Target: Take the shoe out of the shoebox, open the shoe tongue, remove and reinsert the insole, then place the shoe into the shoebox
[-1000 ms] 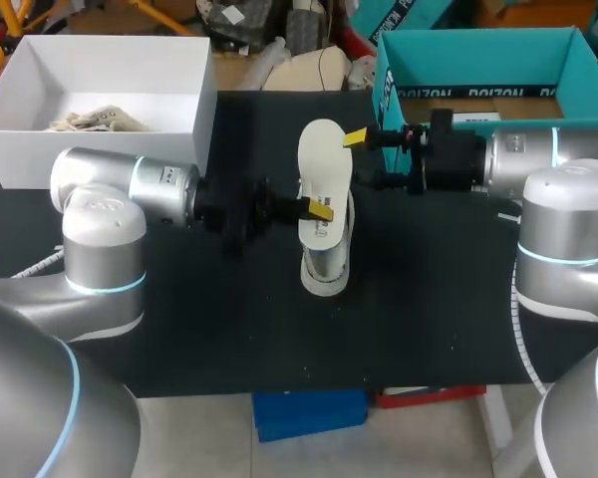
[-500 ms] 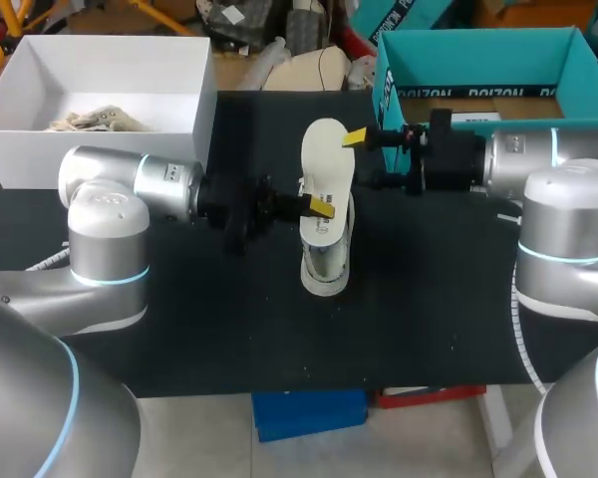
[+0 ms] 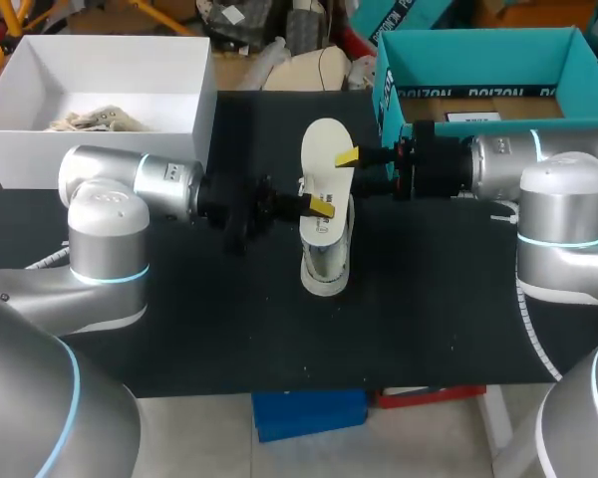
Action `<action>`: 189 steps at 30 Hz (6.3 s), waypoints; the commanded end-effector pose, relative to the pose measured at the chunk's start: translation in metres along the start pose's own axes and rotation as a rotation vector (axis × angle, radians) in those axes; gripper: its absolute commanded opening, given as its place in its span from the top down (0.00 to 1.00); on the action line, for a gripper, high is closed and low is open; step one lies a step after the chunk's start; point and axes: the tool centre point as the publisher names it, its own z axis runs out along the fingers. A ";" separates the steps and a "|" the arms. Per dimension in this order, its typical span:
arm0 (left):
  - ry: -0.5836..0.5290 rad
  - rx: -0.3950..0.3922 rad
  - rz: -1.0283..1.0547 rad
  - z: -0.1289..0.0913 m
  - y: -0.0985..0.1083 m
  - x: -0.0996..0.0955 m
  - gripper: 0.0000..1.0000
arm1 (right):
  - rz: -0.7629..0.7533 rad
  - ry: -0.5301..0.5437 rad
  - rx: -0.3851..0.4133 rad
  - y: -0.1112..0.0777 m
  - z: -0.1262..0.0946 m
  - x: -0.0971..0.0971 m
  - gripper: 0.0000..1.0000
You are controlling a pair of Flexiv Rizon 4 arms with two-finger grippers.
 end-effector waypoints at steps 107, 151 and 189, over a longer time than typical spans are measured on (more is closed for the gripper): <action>1.370 -0.239 -0.022 -0.011 -0.020 -0.059 0.00 | 0.000 -0.057 0.004 0.013 0.007 -0.009 1.00; 1.336 -0.193 0.022 -0.014 0.129 -0.045 0.00 | 0.000 -0.057 0.004 0.013 0.007 -0.009 1.00; 1.345 -0.247 0.007 -0.039 0.121 -0.051 0.00 | 0.000 -0.057 0.004 0.013 0.007 -0.009 1.00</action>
